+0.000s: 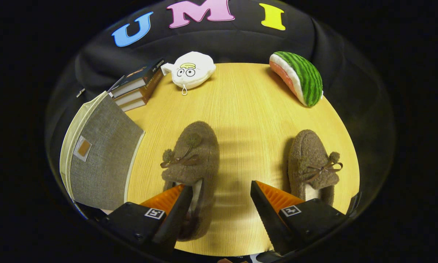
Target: Open the storage box then place both shoes into the box .Put the left shoe in first, then the right shoe, with the right side of both shoes facing outward in a uniform manner.
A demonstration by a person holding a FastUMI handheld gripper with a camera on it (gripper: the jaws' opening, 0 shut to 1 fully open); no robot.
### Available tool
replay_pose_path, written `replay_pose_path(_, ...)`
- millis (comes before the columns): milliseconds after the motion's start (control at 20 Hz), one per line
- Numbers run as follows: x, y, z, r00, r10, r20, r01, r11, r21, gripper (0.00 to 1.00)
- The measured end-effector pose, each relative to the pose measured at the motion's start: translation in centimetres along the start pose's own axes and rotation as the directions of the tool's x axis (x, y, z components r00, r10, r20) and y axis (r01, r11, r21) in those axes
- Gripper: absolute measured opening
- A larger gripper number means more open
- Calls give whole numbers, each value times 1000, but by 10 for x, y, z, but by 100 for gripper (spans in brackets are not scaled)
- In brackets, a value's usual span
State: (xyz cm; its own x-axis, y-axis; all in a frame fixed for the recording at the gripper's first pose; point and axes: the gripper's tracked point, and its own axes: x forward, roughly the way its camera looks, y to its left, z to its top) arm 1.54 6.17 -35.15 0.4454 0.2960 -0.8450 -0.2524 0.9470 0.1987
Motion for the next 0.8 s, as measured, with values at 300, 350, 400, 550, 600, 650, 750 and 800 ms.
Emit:
replay_pose_path(300,20,10,-2,997,31,-77,-27,998,52,67)
replay_pose_path(350,21,14,-4,994,44,-97,-38,997,64,54)
replay_pose_path(400,23,17,-5,992,54,-115,-45,996,81,47)
replay_pose_path(550,25,20,-3,989,65,-131,-49,991,127,24)
replay_pose_path(600,25,20,-2,991,64,-121,-49,991,123,24)
replay_pose_path(650,24,21,-3,991,64,-115,-51,993,109,15)
replay_pose_path(750,21,20,-2,993,68,-100,-59,993,98,6)
replay_pose_path(800,19,22,-1,992,78,-103,-68,992,105,5)
